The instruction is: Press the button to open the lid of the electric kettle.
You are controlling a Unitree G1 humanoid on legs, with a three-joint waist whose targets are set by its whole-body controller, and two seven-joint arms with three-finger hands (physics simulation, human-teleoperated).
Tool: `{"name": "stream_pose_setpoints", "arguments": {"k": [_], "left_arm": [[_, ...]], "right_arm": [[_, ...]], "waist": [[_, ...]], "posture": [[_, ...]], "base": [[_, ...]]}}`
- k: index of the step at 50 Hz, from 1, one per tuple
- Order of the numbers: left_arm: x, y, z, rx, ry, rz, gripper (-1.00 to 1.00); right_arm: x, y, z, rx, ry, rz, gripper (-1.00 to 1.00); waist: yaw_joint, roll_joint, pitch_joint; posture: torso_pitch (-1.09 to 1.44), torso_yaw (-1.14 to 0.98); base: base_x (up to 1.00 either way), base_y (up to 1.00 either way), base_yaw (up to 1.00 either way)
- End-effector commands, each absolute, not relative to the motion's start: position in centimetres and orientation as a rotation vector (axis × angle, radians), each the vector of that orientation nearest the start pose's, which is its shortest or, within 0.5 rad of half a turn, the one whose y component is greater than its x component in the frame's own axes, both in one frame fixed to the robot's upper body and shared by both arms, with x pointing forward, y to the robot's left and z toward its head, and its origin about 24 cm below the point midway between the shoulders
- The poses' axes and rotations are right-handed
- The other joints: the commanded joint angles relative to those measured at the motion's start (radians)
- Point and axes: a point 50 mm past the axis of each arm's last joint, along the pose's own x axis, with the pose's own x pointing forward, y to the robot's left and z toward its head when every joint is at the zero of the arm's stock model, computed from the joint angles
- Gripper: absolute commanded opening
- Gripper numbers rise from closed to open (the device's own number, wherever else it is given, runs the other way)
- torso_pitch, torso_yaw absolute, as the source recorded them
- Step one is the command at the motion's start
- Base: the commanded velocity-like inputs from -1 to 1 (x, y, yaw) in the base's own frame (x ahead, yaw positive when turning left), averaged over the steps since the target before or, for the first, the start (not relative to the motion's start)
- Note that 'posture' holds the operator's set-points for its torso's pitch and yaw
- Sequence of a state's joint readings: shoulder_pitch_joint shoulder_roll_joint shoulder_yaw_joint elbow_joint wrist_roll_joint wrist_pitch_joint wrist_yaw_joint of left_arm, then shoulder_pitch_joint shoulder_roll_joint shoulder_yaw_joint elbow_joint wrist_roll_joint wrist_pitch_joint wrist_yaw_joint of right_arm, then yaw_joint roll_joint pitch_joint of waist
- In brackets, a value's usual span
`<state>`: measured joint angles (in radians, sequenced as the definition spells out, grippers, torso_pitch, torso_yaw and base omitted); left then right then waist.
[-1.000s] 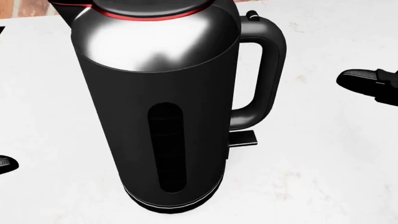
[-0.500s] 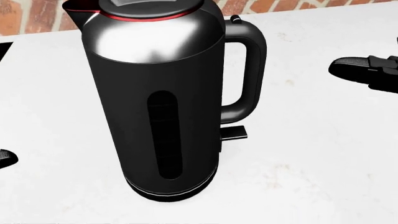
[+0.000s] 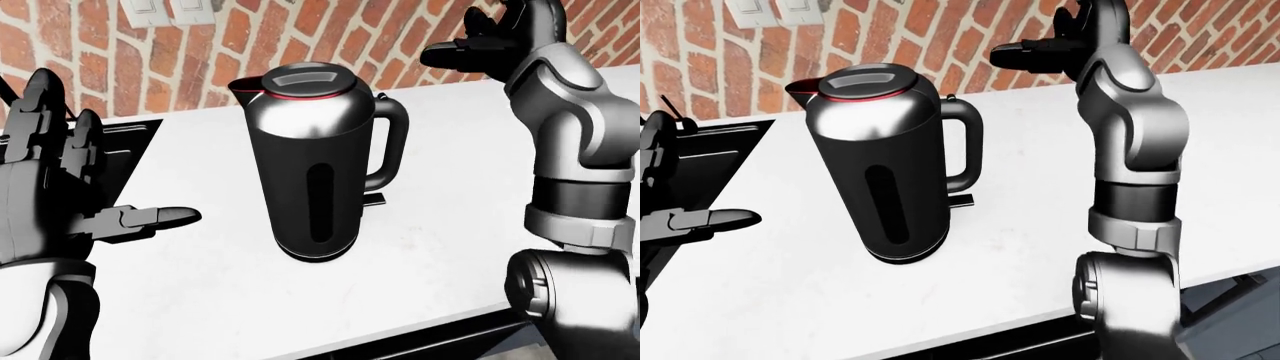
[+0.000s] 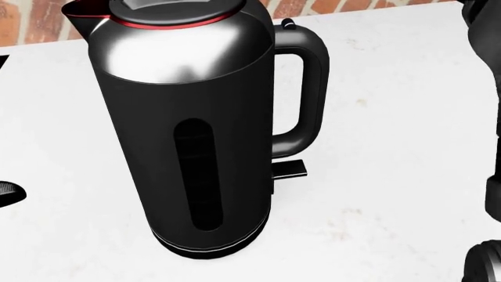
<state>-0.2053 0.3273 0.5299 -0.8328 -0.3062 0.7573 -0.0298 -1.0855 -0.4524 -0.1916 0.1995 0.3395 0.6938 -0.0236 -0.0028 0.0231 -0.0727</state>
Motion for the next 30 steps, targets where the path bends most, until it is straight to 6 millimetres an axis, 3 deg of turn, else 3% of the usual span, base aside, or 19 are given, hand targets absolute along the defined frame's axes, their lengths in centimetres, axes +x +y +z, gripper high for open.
{"name": "stream_pose_setpoints", "arguments": {"k": [1,5,15,30], "left_arm": [[20.4,24.2,24.1,0.129,-0.445,0.210,1.00],[20.4,24.2,24.1,0.124,-0.445,0.208,1.00],[20.4,24.2,24.2,0.121,-0.448,0.210,1.00],[20.3,24.3,24.4,0.119,-0.452,0.209,1.00]], "right_arm": [[36.2,-19.5,34.0,0.012,-0.336,0.025,1.00],[37.9,-18.8,33.5,0.010,-0.304,0.047,1.00],[39.4,-17.7,33.2,-0.001,-0.281,0.067,1.00],[36.9,-18.3,32.6,0.008,-0.251,0.107,1.00]], "waist": [[0.000,0.002,-0.019],[-0.003,0.007,-0.018],[-0.001,0.012,-0.016],[0.005,0.005,-0.006]], "posture": [[-0.15,0.00],[-0.15,0.00],[-0.15,0.00],[-0.15,0.00]], "base": [[0.00,0.00,0.00],[0.00,0.00,0.00],[0.00,0.00,0.00],[0.00,0.00,0.00]]}}
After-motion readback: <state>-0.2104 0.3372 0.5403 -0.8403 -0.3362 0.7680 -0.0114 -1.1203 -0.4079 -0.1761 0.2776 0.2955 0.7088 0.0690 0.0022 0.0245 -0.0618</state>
